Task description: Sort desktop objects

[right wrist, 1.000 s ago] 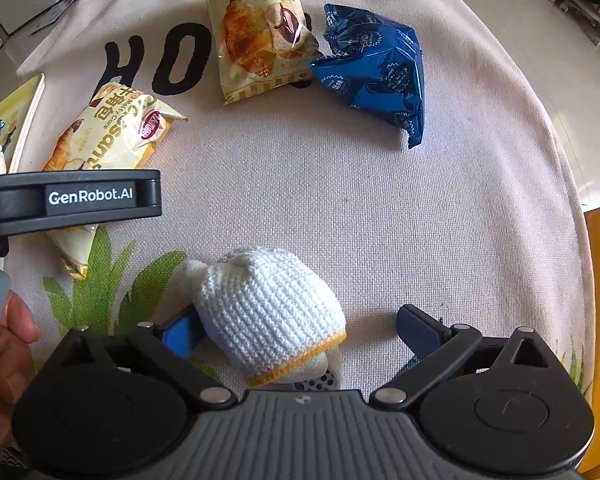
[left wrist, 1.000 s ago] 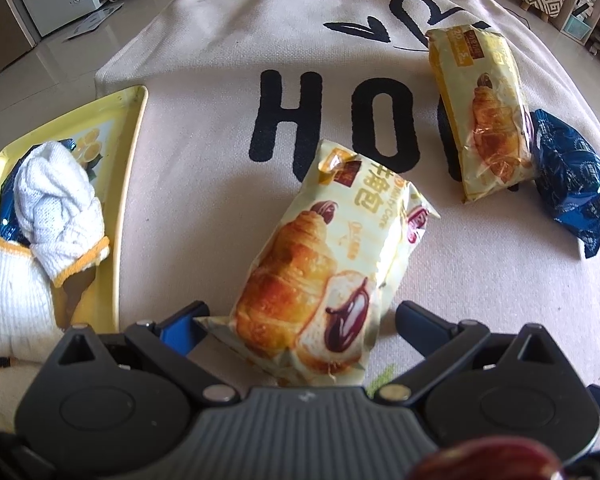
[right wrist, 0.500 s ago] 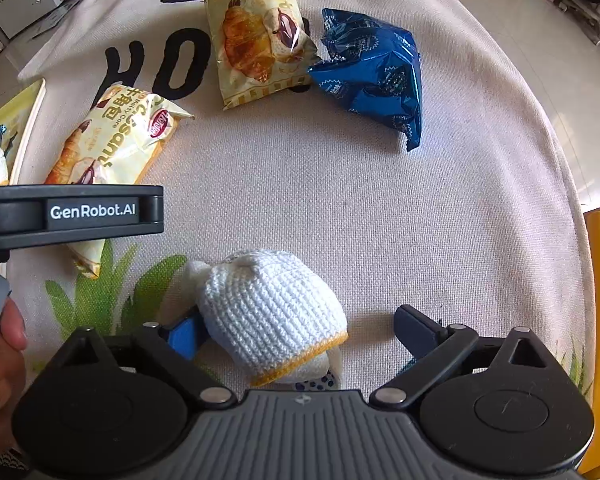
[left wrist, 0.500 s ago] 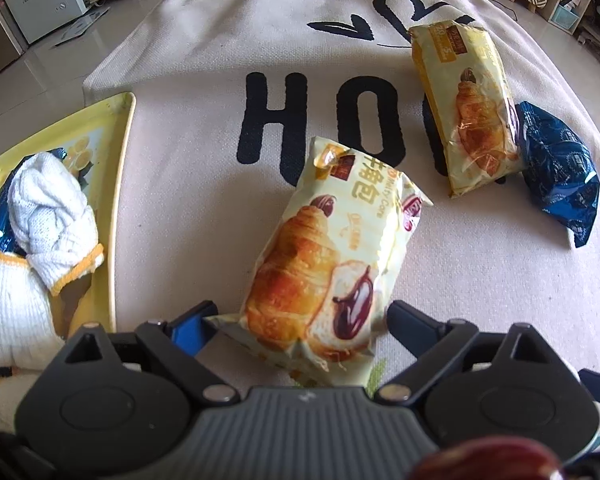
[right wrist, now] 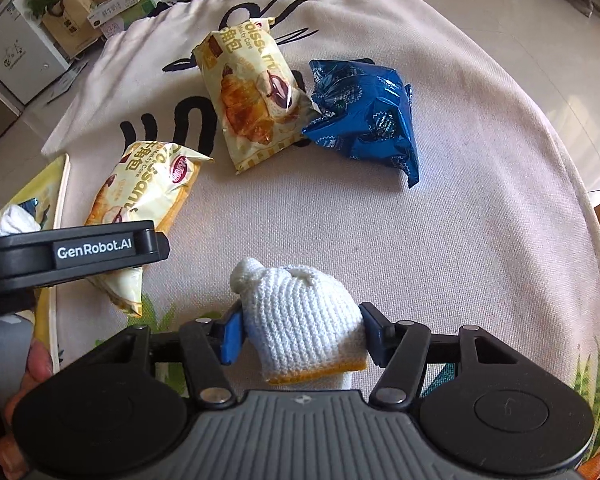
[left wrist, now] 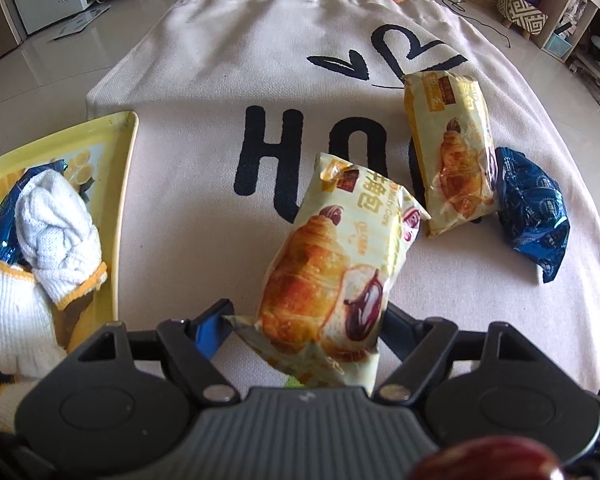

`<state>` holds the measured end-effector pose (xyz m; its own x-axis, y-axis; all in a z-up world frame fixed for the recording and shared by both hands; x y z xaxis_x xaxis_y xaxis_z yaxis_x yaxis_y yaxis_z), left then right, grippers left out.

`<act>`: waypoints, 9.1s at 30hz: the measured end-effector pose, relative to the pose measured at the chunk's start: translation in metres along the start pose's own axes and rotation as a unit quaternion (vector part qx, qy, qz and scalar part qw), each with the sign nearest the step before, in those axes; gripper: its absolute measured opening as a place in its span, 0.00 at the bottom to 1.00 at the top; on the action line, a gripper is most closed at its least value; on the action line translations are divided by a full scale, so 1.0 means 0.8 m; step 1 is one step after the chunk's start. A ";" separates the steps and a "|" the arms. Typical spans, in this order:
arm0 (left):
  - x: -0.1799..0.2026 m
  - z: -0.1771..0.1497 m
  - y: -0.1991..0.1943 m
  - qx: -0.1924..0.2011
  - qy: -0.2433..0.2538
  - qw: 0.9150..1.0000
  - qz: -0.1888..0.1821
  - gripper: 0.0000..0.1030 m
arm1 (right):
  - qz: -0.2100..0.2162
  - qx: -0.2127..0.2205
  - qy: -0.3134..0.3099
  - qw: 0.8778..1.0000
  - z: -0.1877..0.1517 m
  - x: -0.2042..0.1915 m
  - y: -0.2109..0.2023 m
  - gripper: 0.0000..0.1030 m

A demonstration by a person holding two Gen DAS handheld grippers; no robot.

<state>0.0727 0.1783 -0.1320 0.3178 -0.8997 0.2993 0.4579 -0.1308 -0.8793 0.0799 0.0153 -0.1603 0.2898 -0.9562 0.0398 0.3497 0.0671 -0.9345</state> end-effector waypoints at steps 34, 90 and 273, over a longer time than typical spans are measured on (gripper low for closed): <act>-0.224 0.050 -0.179 0.121 -0.229 0.963 0.069 0.76 | 0.258 -0.035 -0.059 0.964 -0.044 -0.220 -0.101 0.58; -0.162 0.059 -0.154 0.137 -0.188 0.972 -0.014 0.99 | 0.159 -0.039 0.013 0.986 -0.005 -0.163 -0.078 0.72; -0.036 -0.007 0.049 -0.031 -0.042 0.997 0.063 1.00 | -0.057 -0.055 -0.014 0.997 0.062 0.045 0.025 0.81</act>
<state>0.0768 0.1964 -0.1772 0.4395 -0.8729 0.2120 0.3589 -0.0458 -0.9323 0.1413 -0.0034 -0.1598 0.2788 -0.9477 0.1556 0.2822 -0.0740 -0.9565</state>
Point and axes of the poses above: each gripper's, at about its wrist camera, not at the fingertips, and y roughly the way its jaws point, x to its right, z to its top, the point moved 8 cm from there along y, roughly the way its jaws point, and after that the axes turned 14 degrees about -z, right-handed, at the moved point
